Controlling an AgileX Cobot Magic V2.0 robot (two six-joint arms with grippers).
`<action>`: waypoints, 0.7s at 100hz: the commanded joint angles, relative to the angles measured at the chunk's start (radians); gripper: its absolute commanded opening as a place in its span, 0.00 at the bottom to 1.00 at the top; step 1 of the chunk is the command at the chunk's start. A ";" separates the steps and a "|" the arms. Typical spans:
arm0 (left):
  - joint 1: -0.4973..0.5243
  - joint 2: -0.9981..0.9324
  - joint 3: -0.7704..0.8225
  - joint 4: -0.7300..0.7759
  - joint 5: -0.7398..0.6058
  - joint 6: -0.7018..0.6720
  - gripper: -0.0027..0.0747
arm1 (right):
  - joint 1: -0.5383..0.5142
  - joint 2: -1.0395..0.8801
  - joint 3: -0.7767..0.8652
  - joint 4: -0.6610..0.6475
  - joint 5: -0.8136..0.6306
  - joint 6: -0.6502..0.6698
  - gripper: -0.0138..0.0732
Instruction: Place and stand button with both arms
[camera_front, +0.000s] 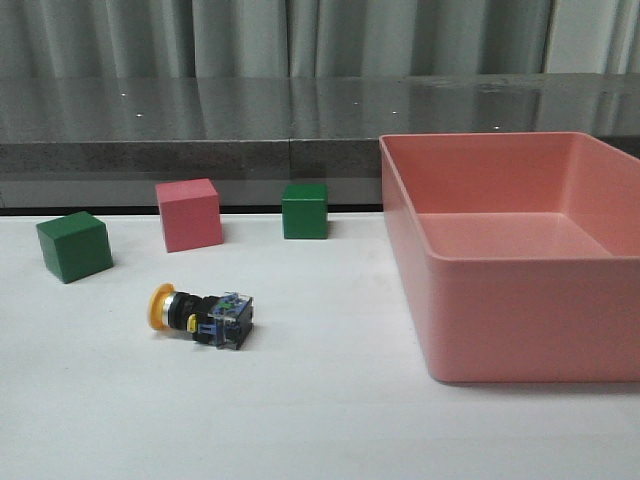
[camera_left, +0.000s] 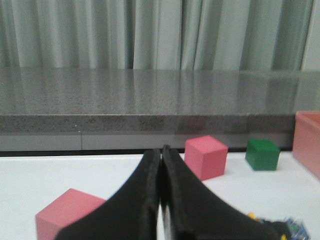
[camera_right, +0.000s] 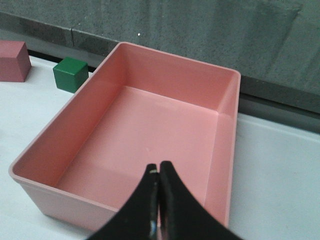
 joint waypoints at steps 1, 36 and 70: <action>-0.001 -0.032 0.035 -0.091 -0.118 -0.011 0.01 | -0.010 -0.049 -0.015 0.002 -0.083 0.002 0.09; -0.002 0.227 -0.240 -0.035 0.000 -0.009 0.01 | -0.010 -0.061 -0.015 0.002 -0.091 0.001 0.09; -0.076 0.710 -0.585 0.027 0.076 0.190 0.86 | -0.010 -0.061 -0.015 0.002 -0.101 0.001 0.09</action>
